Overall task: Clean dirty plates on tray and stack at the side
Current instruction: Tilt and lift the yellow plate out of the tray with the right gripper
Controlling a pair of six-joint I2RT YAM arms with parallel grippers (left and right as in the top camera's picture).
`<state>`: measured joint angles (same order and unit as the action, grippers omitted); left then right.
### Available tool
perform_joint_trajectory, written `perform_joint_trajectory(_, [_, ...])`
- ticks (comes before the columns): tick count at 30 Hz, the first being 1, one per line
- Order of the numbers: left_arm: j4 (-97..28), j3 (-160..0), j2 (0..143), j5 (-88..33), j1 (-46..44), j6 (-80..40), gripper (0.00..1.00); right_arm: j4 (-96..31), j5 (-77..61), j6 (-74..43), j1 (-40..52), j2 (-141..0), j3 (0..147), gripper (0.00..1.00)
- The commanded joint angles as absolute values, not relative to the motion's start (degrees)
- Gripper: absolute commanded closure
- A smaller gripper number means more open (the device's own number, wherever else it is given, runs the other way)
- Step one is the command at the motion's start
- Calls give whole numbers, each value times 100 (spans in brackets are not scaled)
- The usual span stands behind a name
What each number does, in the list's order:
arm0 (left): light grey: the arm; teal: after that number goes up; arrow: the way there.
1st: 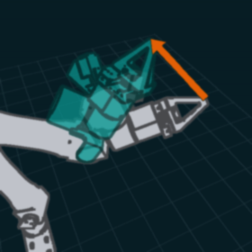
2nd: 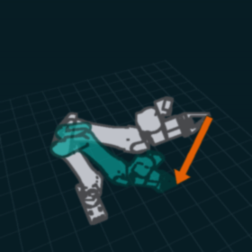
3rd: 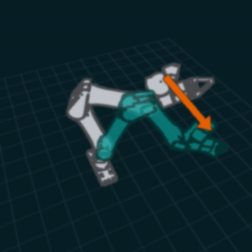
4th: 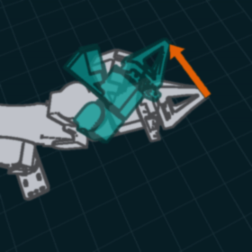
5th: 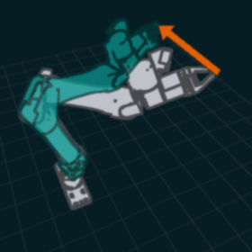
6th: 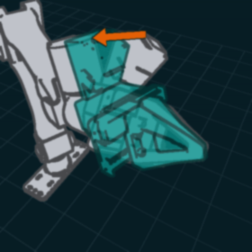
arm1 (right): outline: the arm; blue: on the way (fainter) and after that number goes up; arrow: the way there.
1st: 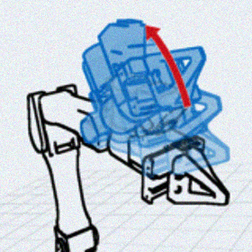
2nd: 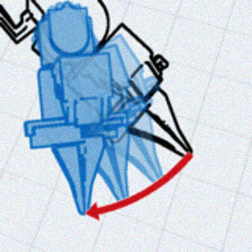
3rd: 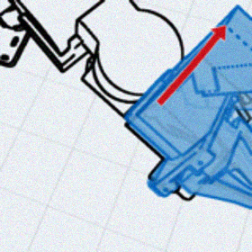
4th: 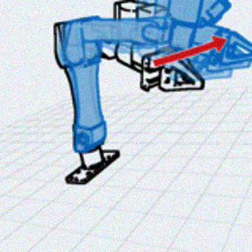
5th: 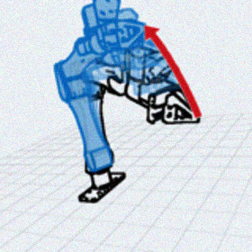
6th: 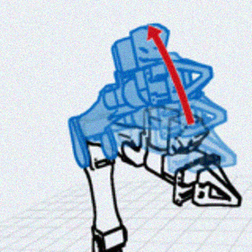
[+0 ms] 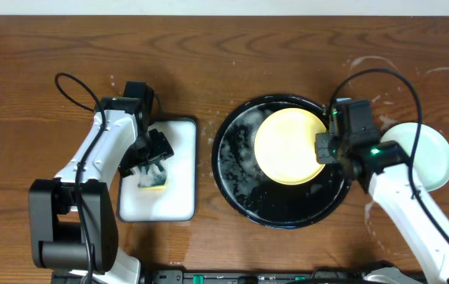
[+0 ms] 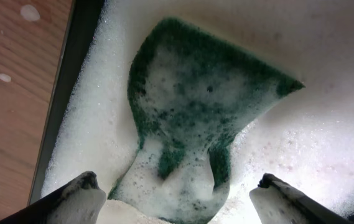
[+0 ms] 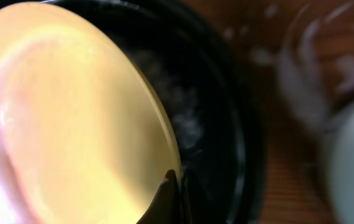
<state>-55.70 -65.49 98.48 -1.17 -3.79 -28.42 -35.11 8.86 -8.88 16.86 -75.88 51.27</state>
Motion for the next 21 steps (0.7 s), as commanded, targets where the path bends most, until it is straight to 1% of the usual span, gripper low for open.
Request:
perform_joint_trajectory(1, [-5601,-6567,9808,-89,-360,-2808,17,-3542,2696,-580,2222,-7387,5207,99])
perform_joint_trajectory(8, [-5601,-6567,9808,-89,-360,-2810,17,-3538,4449,-196,3306,-7140,5470,99])
perform_joint_trajectory(16, [-5603,-6567,9808,-89,-360,-2808,17,-3494,5881,749,4469,-7124,5819,99])
perform_joint_trajectory(21, [-5601,-6567,9808,-89,-360,-2808,17,-3201,6873,1428,5113,-7124,5841,99])
